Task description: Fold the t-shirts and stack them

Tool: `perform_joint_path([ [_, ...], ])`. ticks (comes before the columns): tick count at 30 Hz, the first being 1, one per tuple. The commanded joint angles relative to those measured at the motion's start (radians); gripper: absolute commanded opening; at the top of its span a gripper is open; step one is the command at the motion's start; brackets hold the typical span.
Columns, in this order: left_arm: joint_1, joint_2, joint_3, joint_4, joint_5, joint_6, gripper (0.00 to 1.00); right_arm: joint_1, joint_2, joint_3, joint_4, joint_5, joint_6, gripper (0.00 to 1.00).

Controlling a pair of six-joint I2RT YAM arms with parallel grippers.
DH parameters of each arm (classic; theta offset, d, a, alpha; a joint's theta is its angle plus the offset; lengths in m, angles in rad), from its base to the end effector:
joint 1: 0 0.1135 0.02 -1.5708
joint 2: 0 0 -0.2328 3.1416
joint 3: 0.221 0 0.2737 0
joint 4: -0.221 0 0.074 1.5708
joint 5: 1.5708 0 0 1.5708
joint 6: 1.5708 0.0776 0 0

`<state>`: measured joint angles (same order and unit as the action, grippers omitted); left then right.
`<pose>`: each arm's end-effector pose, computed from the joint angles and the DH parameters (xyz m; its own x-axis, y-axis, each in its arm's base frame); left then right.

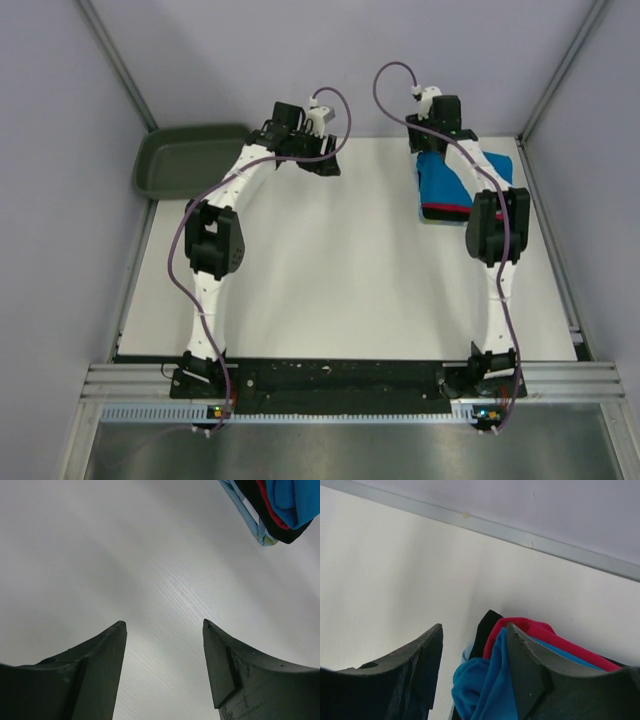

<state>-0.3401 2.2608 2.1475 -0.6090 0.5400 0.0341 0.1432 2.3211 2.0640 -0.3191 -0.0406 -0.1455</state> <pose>0.5012 -0.2197 0.2295 -0.6007 0.2436 -0.7614 0.6706 0.6720 -0.3141 0.5729 0.0858 0.1913 -0.5080 -0.2196 -0.8329 -0.2526 0.9624 -0.0997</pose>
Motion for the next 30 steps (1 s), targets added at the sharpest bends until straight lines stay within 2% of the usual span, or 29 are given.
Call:
perform_joint_path([
  [1, 0.006, -0.086, -0.006, 0.023, 0.003, 0.020, 0.66, 0.010, -0.219, 0.047, 0.012, -0.081, 0.003, 0.54],
  [4, 0.006, -0.090, -0.011, 0.023, 0.003, 0.020, 0.66, 0.010, -0.301, -0.030, 0.017, -0.088, 0.009, 0.54],
  [6, 0.006, -0.096, -0.017, 0.022, 0.003, 0.020, 0.67, 0.010, -0.344, -0.096, 0.017, -0.076, 0.024, 0.49],
  [7, 0.006, -0.098, -0.023, 0.022, 0.005, 0.018, 0.67, 0.010, -0.356, -0.128, 0.015, -0.062, 0.032, 0.39],
  [8, 0.006, -0.098, -0.024, 0.022, 0.006, 0.018, 0.66, 0.010, -0.364, -0.163, 0.015, -0.039, 0.041, 0.23],
  [10, 0.006, -0.104, -0.032, 0.023, 0.008, 0.020, 0.66, 0.009, -0.371, -0.220, 0.017, 0.019, 0.067, 0.00],
  [15, 0.006, -0.113, -0.052, 0.025, 0.009, 0.024, 0.66, -0.002, -0.353, -0.300, 0.043, 0.012, 0.096, 0.00],
  [18, 0.006, -0.115, -0.058, 0.025, 0.008, 0.023, 0.66, -0.002, -0.310, -0.303, 0.055, -0.041, 0.086, 0.00],
  [24, 0.006, -0.124, -0.069, 0.026, 0.006, 0.029, 0.66, -0.027, -0.201, -0.304, 0.052, -0.027, 0.119, 0.00],
  [30, 0.006, -0.129, -0.083, 0.026, -0.002, 0.033, 0.66, -0.033, -0.177, -0.315, 0.045, -0.096, 0.103, 0.00],
])
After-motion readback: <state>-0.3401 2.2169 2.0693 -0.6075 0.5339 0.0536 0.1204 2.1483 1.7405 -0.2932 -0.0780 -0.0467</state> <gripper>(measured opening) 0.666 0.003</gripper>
